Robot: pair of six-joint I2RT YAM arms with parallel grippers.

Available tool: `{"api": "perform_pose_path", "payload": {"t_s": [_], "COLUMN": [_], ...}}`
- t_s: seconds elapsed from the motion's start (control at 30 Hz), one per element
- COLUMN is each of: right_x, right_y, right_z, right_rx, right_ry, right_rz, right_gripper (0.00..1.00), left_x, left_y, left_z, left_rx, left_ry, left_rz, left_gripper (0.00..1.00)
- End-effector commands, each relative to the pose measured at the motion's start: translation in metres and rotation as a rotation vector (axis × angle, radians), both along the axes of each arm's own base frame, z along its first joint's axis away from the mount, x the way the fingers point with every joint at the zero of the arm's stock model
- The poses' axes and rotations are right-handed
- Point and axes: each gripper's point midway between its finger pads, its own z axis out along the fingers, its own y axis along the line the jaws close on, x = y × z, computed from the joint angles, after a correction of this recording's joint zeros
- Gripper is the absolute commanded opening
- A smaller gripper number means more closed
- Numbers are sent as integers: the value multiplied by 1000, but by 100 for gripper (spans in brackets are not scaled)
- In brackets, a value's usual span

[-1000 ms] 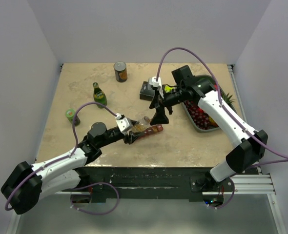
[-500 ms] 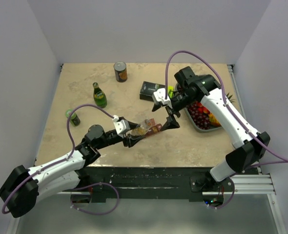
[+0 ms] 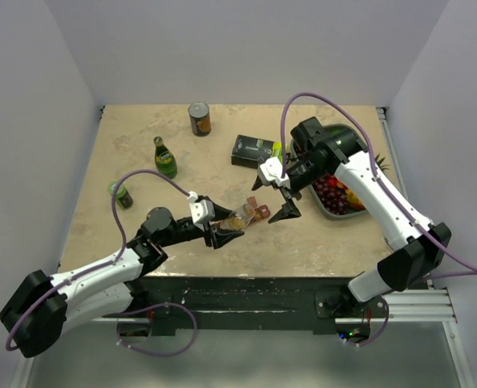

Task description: Sort the pills into containers

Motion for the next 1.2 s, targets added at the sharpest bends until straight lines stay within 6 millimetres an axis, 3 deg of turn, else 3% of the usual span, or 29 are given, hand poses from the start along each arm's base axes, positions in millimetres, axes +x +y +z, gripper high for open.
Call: {"api": "perform_pose_path", "payload": {"t_s": [0.0,0.27,0.37,0.53,0.77,0.97,1.17], "right_x": [-10,-23,-22,-22,-18,-4,29], "right_y": [1,18,26,32,34,40,49], "right_z": [6,-10,-12,-14,-12,-17,-38], "right_rx": [45,21,30,26,23,-20,-80], "right_ry": [-14,41,78,113,119,231,394], "right_rz": [64,116,127,116,64,-106,-471], "right_gripper": [99,95,89,71,59,39,24], "left_x": [-7,-8,-8,-7,-6,5,34], "left_y": [-9,-13,-14,-15,-16,-15,-4], "left_z": [19,22,22,19,18,21,33], "left_rx": [-55,-79,-81,-73,-69,-74,-120], "left_ry": [-37,-21,-15,-3,-4,-3,-11], "left_rz": [-63,-87,-90,-86,-86,-31,148], "left_gripper": [0,0,0,0,0,0,0]}}
